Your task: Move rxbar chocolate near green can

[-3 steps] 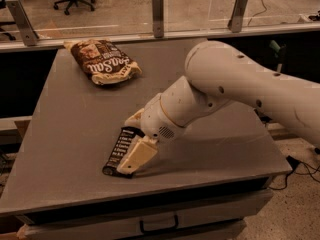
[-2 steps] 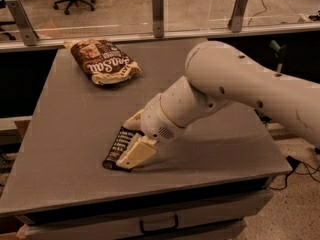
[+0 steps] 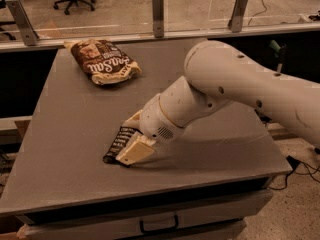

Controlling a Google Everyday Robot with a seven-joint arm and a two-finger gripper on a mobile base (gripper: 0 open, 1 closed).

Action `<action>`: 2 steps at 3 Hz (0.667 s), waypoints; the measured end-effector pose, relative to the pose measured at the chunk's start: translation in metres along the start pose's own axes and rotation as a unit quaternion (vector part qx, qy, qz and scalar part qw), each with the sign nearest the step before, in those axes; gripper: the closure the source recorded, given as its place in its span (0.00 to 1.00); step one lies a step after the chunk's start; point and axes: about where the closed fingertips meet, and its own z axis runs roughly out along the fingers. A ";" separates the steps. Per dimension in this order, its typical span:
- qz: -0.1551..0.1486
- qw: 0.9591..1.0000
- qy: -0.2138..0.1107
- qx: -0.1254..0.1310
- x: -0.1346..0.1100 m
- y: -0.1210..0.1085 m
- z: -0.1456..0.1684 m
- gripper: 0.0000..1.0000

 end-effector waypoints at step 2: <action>-0.017 0.991 -0.005 0.133 -0.012 -0.006 -0.109 1.00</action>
Offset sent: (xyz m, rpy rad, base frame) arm 0.0147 -0.1390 0.1903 0.0155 -0.4429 -0.3002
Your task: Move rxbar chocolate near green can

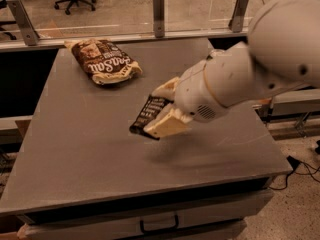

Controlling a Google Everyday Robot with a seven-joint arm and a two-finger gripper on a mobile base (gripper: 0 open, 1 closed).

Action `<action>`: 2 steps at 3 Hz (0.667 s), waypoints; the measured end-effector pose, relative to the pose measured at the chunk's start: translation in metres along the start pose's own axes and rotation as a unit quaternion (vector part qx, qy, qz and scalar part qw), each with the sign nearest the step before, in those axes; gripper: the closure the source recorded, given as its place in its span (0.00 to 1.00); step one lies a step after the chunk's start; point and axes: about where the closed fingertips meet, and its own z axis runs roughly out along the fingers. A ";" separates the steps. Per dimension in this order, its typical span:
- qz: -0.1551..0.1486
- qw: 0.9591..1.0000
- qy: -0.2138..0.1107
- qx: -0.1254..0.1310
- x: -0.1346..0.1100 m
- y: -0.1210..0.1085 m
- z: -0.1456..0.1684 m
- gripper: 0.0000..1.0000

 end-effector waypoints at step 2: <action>-0.011 0.999 -0.003 0.044 -0.009 -0.012 -0.039 1.00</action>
Offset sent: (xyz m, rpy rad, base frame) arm 0.0025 -0.0248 0.0391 0.0012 -0.0879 -0.0516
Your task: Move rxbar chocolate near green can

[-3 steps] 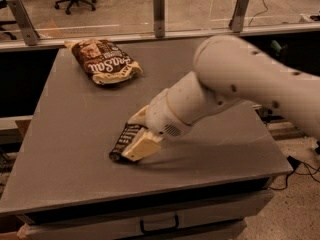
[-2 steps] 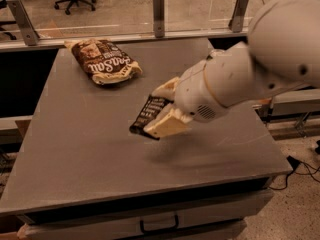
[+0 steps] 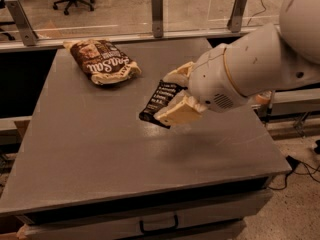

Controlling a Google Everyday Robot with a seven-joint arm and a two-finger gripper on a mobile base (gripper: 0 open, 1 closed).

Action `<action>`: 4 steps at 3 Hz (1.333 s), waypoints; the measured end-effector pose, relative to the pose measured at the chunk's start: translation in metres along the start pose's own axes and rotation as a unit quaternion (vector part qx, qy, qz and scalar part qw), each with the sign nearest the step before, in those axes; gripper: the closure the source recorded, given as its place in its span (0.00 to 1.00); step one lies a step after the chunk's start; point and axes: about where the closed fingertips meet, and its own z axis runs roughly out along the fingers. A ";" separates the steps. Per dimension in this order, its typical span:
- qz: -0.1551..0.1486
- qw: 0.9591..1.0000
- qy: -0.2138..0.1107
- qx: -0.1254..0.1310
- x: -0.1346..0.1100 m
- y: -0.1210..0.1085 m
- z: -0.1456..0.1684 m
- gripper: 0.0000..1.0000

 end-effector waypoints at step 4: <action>0.074 0.991 -0.053 0.099 0.128 -0.096 -0.065 1.00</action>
Offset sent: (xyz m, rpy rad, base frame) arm 0.0705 -0.1599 0.0002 0.1681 -0.0849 -0.2001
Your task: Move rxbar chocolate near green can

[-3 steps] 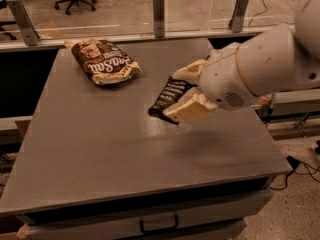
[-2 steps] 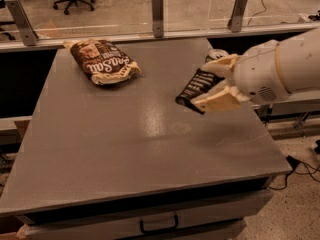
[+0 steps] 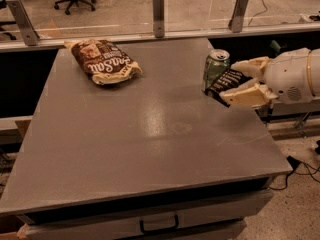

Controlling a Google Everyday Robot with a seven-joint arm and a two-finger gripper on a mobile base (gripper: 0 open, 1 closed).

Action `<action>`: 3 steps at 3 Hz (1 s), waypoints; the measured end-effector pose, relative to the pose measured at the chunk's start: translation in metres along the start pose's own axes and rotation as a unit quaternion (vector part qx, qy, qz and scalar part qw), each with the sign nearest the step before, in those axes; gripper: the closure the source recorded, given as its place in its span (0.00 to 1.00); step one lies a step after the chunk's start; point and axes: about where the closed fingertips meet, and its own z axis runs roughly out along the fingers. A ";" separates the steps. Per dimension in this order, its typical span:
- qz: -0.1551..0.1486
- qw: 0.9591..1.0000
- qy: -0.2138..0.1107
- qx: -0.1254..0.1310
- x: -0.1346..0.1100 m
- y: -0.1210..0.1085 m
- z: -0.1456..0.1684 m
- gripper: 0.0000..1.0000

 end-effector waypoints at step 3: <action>0.030 0.999 -0.009 0.037 0.054 -0.051 0.021 0.84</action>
Offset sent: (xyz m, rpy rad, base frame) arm 0.0620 -0.0510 -0.0475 0.0614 -0.0206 -0.0975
